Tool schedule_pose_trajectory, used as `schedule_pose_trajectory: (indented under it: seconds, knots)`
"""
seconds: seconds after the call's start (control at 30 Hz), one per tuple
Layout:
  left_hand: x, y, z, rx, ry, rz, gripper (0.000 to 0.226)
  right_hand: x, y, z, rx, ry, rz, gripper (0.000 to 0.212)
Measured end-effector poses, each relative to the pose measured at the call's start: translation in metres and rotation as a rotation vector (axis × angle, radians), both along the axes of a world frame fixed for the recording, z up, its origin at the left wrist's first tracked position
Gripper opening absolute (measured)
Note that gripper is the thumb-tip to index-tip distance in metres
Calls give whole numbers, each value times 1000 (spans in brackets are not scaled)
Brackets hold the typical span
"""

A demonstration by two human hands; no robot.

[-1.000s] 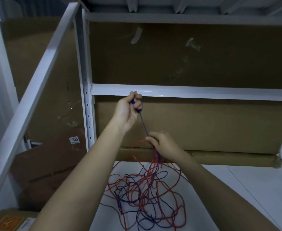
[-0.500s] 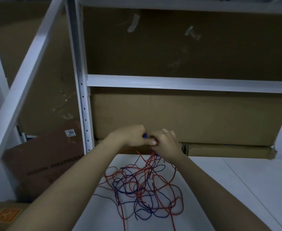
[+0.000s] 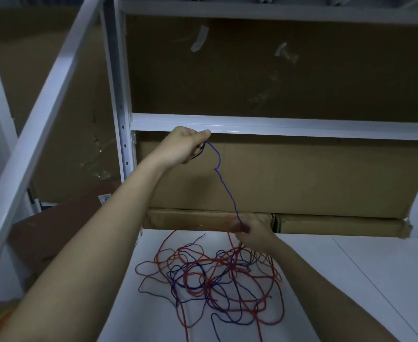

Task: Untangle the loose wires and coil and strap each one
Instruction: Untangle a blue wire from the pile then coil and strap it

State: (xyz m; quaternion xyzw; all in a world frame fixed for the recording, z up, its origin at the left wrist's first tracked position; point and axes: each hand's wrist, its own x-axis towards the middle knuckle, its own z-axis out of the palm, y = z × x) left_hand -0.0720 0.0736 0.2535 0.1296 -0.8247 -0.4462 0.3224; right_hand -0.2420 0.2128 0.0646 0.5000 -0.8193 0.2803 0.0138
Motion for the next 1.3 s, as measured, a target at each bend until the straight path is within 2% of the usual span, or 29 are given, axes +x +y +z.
schedule_pose_trajectory:
  seconds: [0.1, 0.13, 0.2, 0.27, 0.33, 0.37, 0.47, 0.57, 0.63, 0.77, 0.83, 0.9, 0.97, 1.03, 1.1, 1.13, 1.2, 1.3]
  knots:
    - [-10, 7, -11, 98, 57, 11, 43, 23, -10, 46, -153, -380, 188, 20]
    - [-14, 8, -14, 147, 96, 32, 42, 30, -14, 61, -201, -442, 222, 27]
    - [-17, 7, -17, 245, 157, 56, 41, 37, -19, 86, -395, -403, 149, 35]
    - [-14, 4, -21, 327, 145, 5, 39, 32, -20, 111, -704, -329, -36, 34]
    - [-5, 1, -24, 427, 83, -138, 40, 22, -18, 133, -915, -286, -93, 26]
    - [0, 0, -26, 498, 63, -229, 41, 18, -17, 140, -933, -252, -69, 21]
    - [12, 0, -24, 710, 144, -464, 37, 12, -18, 137, -817, -181, 80, 15]
    - [17, 6, -14, 825, 311, -582, 26, 19, -27, 113, -444, -160, 210, 21]
    - [12, 12, -10, 840, 395, -565, 24, 28, -32, 96, -238, -81, 268, 27]
    - [-3, 21, -11, 897, 599, -414, 25, 51, -32, 81, -195, 172, 339, 50]
    - [-8, 22, -17, 966, 661, -383, 22, 56, -25, 78, -285, 136, 352, 53]
    - [-14, 21, -27, 885, 677, -283, 24, 57, -16, 78, -360, -15, 308, 56]
    - [-21, 20, -34, 739, 691, -153, 25, 53, -10, 80, -436, -86, 226, 52]
    - [-24, 19, -35, 697, 693, -90, 26, 52, -4, 84, -482, -24, 176, 42]
    - [-29, 15, -34, 648, 694, -50, 32, 56, 2, 86, -399, 116, 207, 36]
    - [-32, 15, -35, 562, 667, -10, 33, 58, 5, 85, -356, 166, 246, 37]
    - [-34, 16, -43, 243, 519, 96, 31, 61, 11, 87, -356, 191, 326, 38]
    - [-29, 10, -61, -256, 178, 167, 24, 53, 16, 103, -551, 19, 344, 27]
